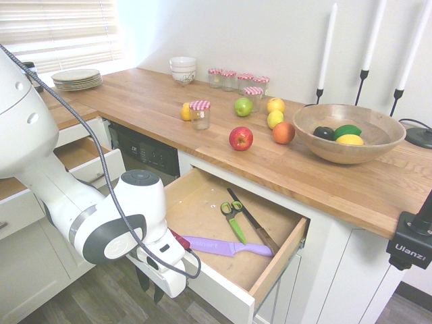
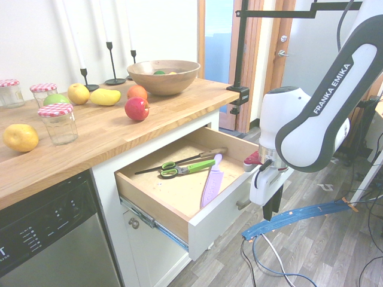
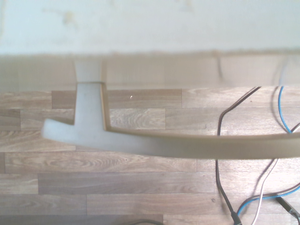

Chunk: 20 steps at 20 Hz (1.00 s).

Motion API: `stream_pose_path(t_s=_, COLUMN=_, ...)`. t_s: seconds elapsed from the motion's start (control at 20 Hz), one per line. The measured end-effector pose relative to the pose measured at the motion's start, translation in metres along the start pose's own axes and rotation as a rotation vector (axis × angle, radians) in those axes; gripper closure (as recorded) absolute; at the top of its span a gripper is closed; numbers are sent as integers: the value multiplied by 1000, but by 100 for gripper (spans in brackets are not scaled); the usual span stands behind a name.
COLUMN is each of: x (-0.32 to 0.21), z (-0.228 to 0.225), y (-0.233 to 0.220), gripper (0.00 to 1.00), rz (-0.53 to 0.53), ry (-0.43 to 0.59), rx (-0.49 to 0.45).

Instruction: Close the drawer

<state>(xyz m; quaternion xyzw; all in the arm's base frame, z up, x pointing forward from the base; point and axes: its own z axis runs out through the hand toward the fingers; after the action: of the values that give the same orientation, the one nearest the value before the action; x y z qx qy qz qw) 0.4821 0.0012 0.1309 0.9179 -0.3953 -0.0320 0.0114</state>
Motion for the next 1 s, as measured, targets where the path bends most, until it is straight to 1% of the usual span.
stream_pose_path(t_s=0.4, x=2, z=-1, y=0, gripper=100, rz=0, ry=12, rx=10)
stream_pose_path(t_s=0.85, x=14, z=0, y=-6, gripper=100, rz=0, ry=124, rx=99)
stream_pose_path(t_s=1.0, x=20, z=1, y=-9, gripper=100, rz=9, ry=144, rx=117)
